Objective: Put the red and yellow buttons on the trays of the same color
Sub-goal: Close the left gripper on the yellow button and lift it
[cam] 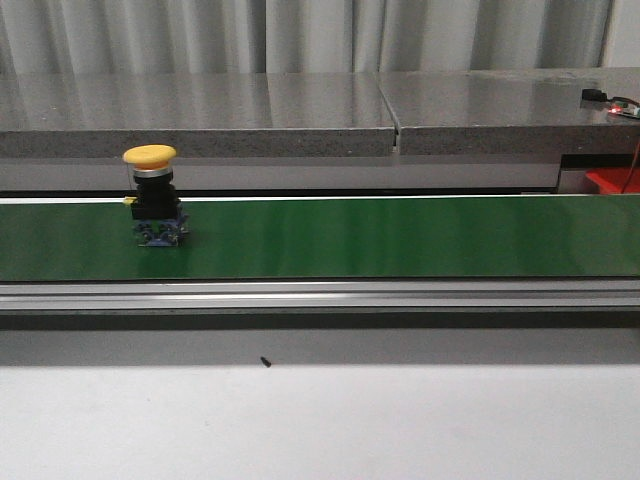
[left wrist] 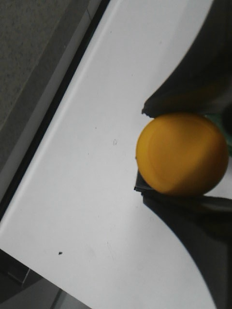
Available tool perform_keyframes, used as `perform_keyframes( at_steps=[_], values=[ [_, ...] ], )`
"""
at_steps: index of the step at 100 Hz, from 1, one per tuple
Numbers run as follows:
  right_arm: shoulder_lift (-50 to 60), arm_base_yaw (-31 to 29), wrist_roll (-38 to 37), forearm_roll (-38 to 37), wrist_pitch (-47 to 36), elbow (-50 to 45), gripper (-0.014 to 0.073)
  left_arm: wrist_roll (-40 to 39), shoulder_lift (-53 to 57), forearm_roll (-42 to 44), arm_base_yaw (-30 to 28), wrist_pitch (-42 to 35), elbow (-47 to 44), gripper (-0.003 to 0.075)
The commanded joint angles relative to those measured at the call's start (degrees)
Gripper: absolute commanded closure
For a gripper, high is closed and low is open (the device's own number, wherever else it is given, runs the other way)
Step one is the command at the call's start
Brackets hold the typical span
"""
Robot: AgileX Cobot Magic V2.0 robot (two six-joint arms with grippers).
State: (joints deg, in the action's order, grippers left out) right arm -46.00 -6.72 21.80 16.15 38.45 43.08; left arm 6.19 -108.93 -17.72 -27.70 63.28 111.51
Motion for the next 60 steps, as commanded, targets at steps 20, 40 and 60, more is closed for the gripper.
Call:
perform_keyframes(
  at_steps=[20, 40, 60],
  values=[
    [0.56, -0.03, 0.16, 0.57, -3.13, 1.43, 0.0662, -0.28, 13.39, -0.87, 4.17, -4.58, -9.88, 0.0638],
    [0.56, -0.03, 0.16, 0.57, -3.13, 1.43, 0.0662, 1.24, 19.79, -0.76, 7.61, -9.55, -21.77, 0.0638],
    [0.56, -0.03, 0.16, 0.57, -3.13, 1.43, 0.0662, 1.4, 22.34, -0.64, 10.01, -13.37, -31.54, 0.0638]
  ],
)
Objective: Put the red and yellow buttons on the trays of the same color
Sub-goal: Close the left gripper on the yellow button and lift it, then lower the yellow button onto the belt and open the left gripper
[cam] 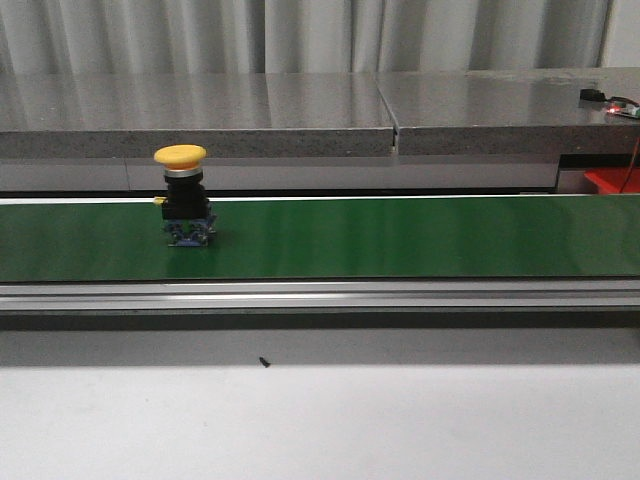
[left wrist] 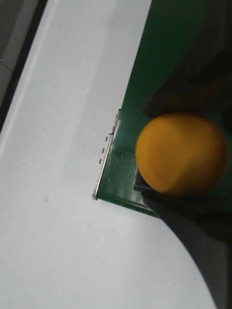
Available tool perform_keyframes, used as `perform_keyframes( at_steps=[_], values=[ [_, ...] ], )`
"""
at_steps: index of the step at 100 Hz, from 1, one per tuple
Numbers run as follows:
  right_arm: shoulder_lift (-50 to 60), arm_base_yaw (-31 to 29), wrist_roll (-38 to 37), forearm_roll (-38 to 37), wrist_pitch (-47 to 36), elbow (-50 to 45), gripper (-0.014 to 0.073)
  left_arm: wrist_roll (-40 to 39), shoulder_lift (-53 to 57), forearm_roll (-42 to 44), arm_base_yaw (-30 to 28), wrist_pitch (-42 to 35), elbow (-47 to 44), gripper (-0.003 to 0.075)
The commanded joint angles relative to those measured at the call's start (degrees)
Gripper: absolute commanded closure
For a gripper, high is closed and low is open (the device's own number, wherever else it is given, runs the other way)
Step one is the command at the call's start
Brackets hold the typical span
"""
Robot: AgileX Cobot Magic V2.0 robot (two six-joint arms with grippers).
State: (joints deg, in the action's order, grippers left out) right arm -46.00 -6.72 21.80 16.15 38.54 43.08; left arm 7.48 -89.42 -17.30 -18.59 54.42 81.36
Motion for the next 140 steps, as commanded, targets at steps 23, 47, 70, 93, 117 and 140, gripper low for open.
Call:
perform_keyframes(
  at_steps=[23, 47, 70, 93, 117, 140],
  values=[
    [0.56, -0.03, 0.16, 0.57, -3.22, 1.43, 0.0662, 0.11, 2.74, -1.17, 1.79, -7.02, -7.77, 0.0638],
    [0.56, -0.03, 0.16, 0.57, -3.22, 1.43, 0.0662, 0.11, 1.35, -1.42, 1.79, -9.71, -9.06, 0.0637],
    [0.56, -0.03, 0.16, 0.57, -3.22, 1.43, 0.0662, 0.11, -1.98, -2.45, 1.79, -9.86, -8.72, 0.0635],
    [0.56, -0.03, 0.16, 0.57, -3.18, 1.43, 0.0662, 1.51, -3.19, -3.25, 1.79, -9.75, -8.72, 0.0546],
    [0.56, -0.03, 0.16, 0.57, -3.18, 1.43, 0.0662, 4.07, -3.19, -7.32, 1.79, -8.45, -8.72, 0.0133],
    [0.56, -0.03, 0.16, 0.57, -3.18, 1.43, 0.0662, 5.97, -0.73, -8.36, 1.79, -8.91, -8.65, 0.0079]
  ],
)
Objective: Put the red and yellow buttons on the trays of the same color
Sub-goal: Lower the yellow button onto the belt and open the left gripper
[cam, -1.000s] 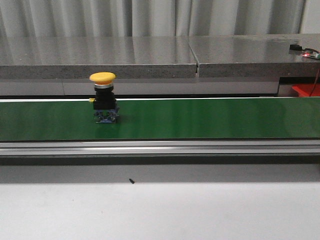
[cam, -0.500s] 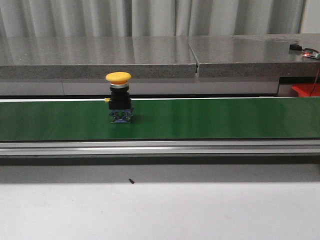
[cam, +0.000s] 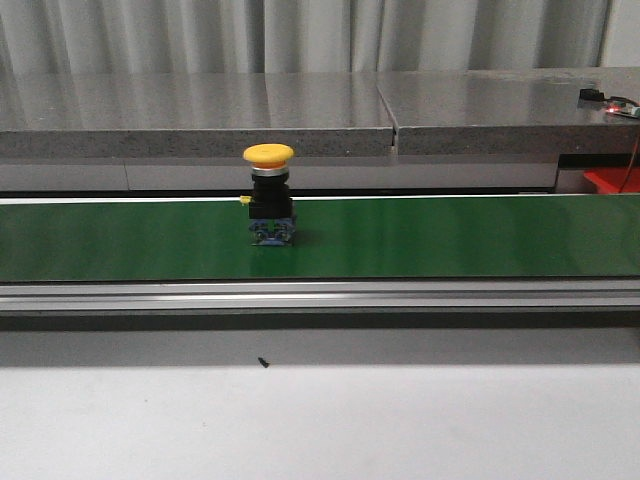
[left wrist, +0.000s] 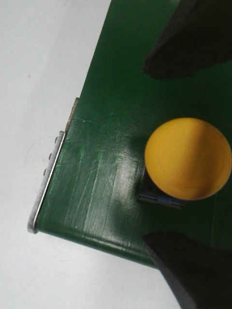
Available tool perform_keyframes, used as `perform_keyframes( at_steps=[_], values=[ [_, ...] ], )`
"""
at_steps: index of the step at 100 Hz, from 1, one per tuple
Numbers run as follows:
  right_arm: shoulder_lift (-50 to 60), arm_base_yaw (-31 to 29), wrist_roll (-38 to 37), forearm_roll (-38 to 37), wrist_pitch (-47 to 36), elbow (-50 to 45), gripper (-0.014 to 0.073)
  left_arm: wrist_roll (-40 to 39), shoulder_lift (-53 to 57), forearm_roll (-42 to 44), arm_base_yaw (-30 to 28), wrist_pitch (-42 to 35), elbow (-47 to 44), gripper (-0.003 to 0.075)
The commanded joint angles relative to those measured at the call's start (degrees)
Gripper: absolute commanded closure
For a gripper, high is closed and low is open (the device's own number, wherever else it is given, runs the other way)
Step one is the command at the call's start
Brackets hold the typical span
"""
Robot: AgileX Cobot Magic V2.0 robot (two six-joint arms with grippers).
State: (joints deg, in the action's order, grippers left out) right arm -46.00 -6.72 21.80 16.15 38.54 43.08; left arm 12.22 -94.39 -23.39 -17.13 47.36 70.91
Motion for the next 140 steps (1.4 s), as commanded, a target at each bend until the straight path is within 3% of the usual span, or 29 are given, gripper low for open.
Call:
perform_keyframes(
  at_steps=[1, 27, 51, 73, 87, 111, 140],
  values=[
    [0.56, -0.03, 0.16, 0.57, -3.18, 1.43, 0.0662, 1.23, 4.41, -2.27, 0.33, -2.17, 1.81, 0.0079],
    [0.56, -0.03, 0.16, 0.57, -3.18, 1.43, 0.0662, 4.25, 12.97, -3.29, 0.82, -5.13, 1.81, 0.0079],
    [0.56, -0.03, 0.16, 0.57, -3.18, 1.43, 0.0662, 6.0, 20.45, -2.2, 9.52, -9.18, 0.92, 0.008],
    [0.56, -0.03, 0.16, 0.57, -3.18, 1.43, 0.0662, 6.0, 29.46, -0.63, 17.31, -15.72, -8.2, 0.0081],
    [0.56, -0.03, 0.16, 0.57, -3.18, 1.43, 0.0662, 6.0, 36.63, -0.6, 18.55, -19.76, -16.37, 0.0109],
    [0.56, -0.03, 0.16, 0.57, -3.18, 1.43, 0.0662, 6.0, 50.71, -0.6, 18.55, -22.63, -28.73, 0.0314],
    [0.56, -0.03, 0.16, 0.57, -3.18, 1.43, 0.0662, 6.0, 63.36, -1.08, 18.55, -22.41, -37.14, 0.0734]
  ],
)
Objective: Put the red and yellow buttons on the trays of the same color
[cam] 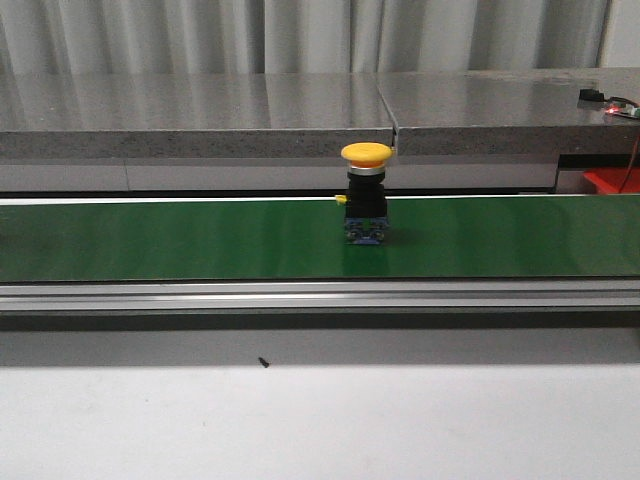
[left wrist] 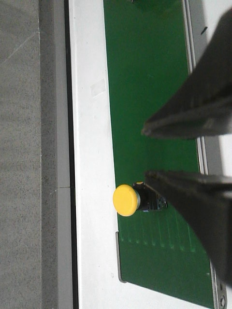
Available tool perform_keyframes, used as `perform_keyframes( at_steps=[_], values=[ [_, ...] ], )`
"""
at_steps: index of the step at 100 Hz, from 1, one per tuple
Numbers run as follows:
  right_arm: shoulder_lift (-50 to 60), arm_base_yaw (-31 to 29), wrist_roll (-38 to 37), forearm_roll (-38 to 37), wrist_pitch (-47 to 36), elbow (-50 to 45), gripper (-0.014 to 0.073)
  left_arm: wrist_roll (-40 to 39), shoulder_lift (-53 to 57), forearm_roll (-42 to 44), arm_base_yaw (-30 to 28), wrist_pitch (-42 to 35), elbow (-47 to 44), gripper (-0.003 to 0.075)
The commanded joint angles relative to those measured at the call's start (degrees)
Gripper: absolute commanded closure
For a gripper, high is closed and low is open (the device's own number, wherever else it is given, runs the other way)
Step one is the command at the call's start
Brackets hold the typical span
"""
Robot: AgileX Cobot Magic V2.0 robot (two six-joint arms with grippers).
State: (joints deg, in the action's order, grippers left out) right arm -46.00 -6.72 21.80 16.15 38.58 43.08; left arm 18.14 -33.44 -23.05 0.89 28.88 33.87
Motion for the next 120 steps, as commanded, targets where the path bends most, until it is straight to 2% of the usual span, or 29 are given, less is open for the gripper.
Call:
perform_keyframes(
  at_steps=[1, 35, 52, 65, 73, 78, 79, 80, 81, 87, 97, 120],
  values=[
    [0.56, -0.03, 0.16, 0.57, -3.21, 1.43, 0.0662, 0.09, 2.6, -1.42, 0.53, -3.93, -0.1, 0.0734],
    [0.56, -0.03, 0.16, 1.14, -3.25, 1.43, 0.0662, 0.09, 4.7, -1.92, 0.53, -3.72, -2.05, 0.0741],
    [0.48, -0.03, 0.16, 6.36, -3.1, 1.43, 0.0661, 0.09, 4.7, -1.92, 0.53, -3.72, -2.05, 0.0741],
    [0.37, -0.03, 0.16, 7.39, -2.46, 1.43, 0.0641, 0.09, 4.7, -1.92, 0.53, -3.72, -2.05, 0.0741],
    [0.37, -0.03, 0.16, 7.39, -1.37, 1.43, 0.055, 0.09, 4.7, -1.92, 0.53, -3.72, -2.05, 0.0741],
    [0.37, -0.03, 0.21, 7.39, -0.54, 1.43, 0.0434, 0.09, 4.7, -1.92, 0.53, -3.72, -2.05, 0.0741],
    [0.37, -0.03, 0.21, 7.39, -0.46, 1.43, 0.0434, 0.09, 4.7, -1.92, 0.53, -3.72, -2.05, 0.0741],
    [0.37, -0.03, 0.21, 7.39, -0.33, 1.43, 0.038, 0.09, 4.7, -1.92, 0.53, -3.72, -2.05, 0.0741],
    [0.37, -0.03, 0.21, 7.39, -0.26, 1.43, 0.038, 0.09, 4.7, -1.92, 0.53, -3.72, -2.05, 0.0741],
    [0.37, -0.03, 0.47, 7.39, 0.17, 1.43, 0.0169, 0.09, 4.7, -1.92, 0.53, -3.72, -2.05, 0.0741],
    [0.37, -0.03, 1.34, 7.44, 0.25, 1.55, -0.0061, 0.09, 4.7, -1.92, 0.53, -3.72, -2.05, 0.0741],
    [-5.64, -0.03, 1.4, 7.45, 4.7, 7.06, -0.004, 0.09, 4.7, -1.92, 0.53, -3.72, -2.05, 0.0741]
  ],
)
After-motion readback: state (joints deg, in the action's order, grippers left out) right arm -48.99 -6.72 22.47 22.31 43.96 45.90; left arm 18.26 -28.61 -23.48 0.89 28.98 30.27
